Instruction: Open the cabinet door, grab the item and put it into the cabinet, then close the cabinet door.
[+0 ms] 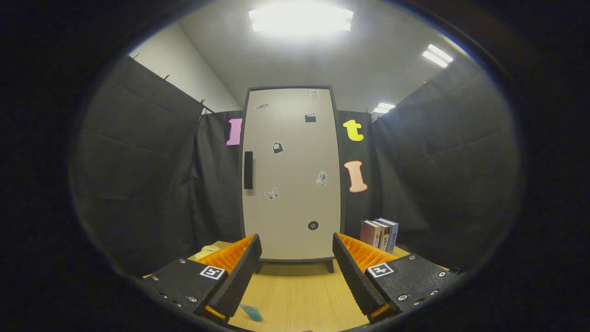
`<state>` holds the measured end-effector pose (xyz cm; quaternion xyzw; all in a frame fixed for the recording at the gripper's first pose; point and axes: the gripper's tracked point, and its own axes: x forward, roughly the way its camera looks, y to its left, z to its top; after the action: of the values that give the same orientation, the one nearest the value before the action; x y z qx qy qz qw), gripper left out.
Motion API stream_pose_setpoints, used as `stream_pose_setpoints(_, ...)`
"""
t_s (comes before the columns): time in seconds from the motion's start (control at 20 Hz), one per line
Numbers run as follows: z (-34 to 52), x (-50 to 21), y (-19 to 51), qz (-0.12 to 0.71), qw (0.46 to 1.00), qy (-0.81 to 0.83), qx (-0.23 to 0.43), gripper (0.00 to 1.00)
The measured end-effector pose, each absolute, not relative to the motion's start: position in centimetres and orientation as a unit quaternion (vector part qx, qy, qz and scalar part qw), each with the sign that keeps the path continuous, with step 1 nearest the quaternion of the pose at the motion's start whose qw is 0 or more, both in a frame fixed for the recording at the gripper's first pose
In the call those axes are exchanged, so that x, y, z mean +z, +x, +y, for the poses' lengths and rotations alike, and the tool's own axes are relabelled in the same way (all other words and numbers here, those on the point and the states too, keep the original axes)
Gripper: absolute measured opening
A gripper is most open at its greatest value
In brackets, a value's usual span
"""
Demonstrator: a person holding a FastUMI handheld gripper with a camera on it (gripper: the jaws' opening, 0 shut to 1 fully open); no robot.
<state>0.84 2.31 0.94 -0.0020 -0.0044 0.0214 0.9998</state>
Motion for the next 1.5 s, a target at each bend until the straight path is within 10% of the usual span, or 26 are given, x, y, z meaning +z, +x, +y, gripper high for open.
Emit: stream_pose_setpoints(1.5,11.5,11.2,19.7,-0.032,0.990,0.034,0.134,0.96)
